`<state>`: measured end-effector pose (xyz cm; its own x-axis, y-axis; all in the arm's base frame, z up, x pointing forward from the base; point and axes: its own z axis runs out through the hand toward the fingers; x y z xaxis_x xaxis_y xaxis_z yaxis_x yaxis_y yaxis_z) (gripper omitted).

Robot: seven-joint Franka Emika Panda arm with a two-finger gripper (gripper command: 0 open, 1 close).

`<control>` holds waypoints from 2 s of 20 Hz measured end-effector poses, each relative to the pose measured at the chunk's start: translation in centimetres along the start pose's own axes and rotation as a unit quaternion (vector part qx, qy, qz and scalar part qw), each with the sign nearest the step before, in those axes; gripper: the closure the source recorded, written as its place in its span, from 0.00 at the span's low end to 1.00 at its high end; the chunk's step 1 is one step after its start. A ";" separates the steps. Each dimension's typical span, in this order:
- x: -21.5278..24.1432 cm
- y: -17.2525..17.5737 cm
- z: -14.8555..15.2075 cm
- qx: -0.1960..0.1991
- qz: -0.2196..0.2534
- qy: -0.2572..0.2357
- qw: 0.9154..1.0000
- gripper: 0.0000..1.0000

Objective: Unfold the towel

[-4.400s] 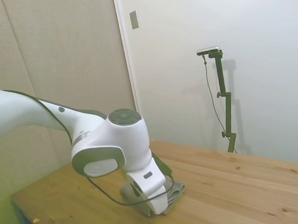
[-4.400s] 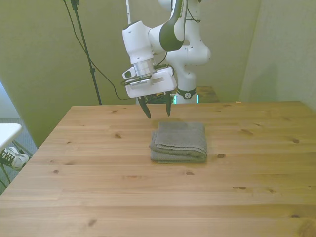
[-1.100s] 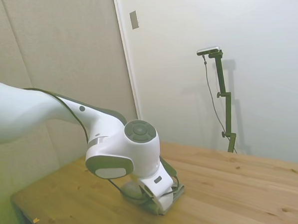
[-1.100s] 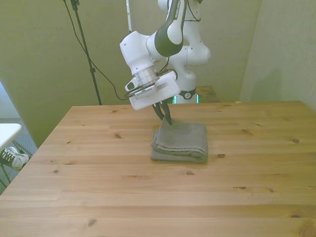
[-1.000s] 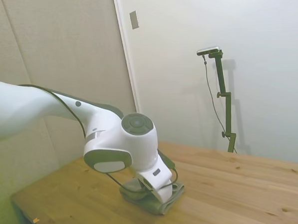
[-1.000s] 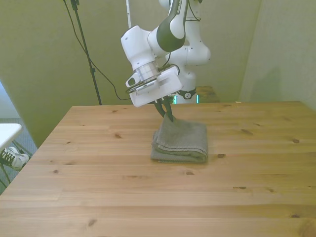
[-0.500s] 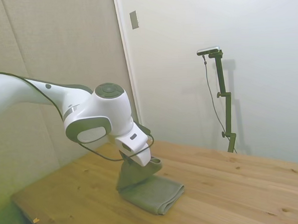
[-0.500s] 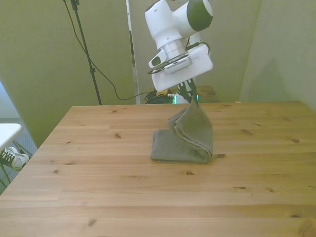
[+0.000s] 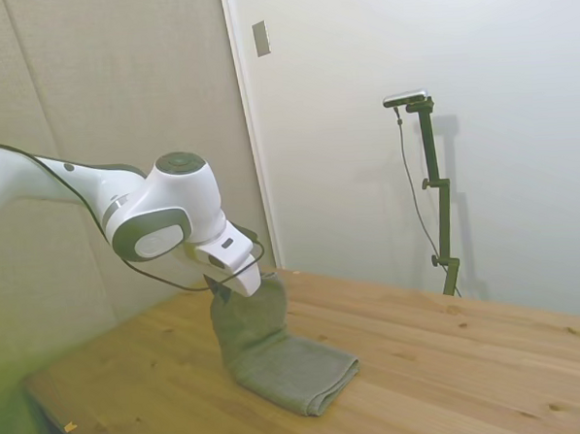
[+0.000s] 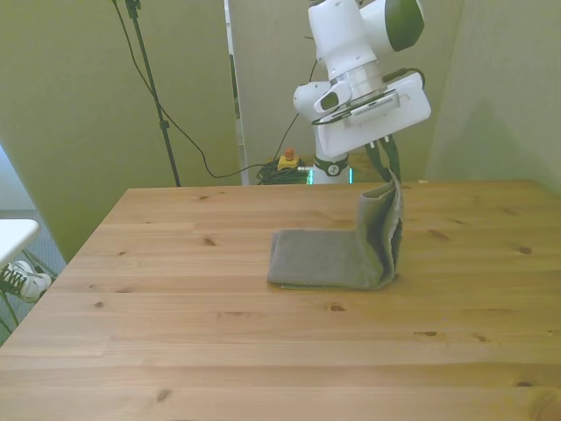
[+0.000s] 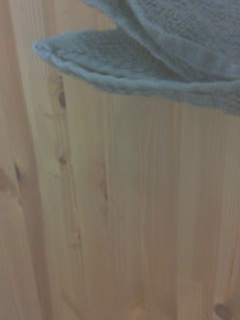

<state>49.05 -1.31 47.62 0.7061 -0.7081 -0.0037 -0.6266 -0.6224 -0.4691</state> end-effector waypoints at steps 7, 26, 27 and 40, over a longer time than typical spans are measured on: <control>-2.3 -2.0 2.3 -0.018 -0.023 -0.010 1.000 0.00; -3.4 -2.3 3.6 -0.033 -0.034 -0.016 0.999 0.00; -3.4 -2.3 3.6 -0.038 -0.032 -0.014 0.999 0.00; -11.1 -0.7 -0.9 -0.238 0.030 0.040 0.970 0.00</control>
<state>41.35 6.72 48.80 0.6480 -0.7593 0.0598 -0.7602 -0.6496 -0.0094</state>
